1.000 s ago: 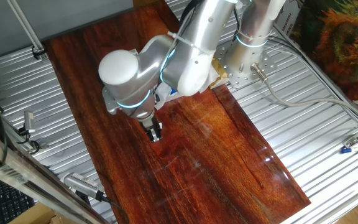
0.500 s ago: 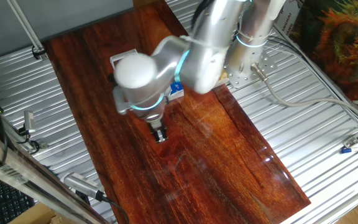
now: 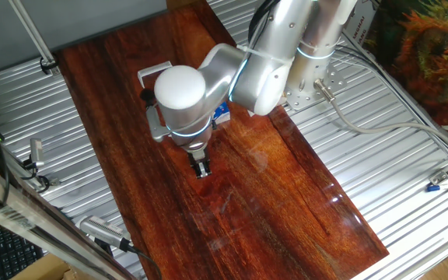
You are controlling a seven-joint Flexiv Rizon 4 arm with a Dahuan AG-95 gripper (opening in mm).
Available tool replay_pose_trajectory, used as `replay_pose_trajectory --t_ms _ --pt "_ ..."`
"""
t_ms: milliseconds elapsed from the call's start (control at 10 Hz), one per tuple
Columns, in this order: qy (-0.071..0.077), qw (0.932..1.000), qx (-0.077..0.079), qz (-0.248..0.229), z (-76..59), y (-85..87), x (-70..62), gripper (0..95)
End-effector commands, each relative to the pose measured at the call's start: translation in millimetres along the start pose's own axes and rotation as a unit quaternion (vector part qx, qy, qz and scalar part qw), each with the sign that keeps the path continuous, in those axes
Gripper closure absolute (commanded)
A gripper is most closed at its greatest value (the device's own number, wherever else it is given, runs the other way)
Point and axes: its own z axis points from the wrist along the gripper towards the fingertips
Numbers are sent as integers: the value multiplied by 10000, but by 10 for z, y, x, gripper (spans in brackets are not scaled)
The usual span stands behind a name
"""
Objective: Push the soccer ball into the goal
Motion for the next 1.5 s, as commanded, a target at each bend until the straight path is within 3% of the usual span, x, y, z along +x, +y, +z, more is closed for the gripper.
replay_pose_trajectory --t_ms 100,200,300,400,500,1100,1500 --pt "-75 10000 -13 -16 -9 -7 7 950" --pt "-125 9997 -31 -187 -8 -7 7 950" --pt "-129 9994 -44 -322 -8 -7 7 760" --pt "-124 9990 -53 -417 -7 -7 7 760" --pt "-122 9989 -57 -458 -5 -10 6 570" --pt "-110 9982 -141 -581 29 -179 23 570" --pt "-116 9964 -179 -825 31 -488 89 570"
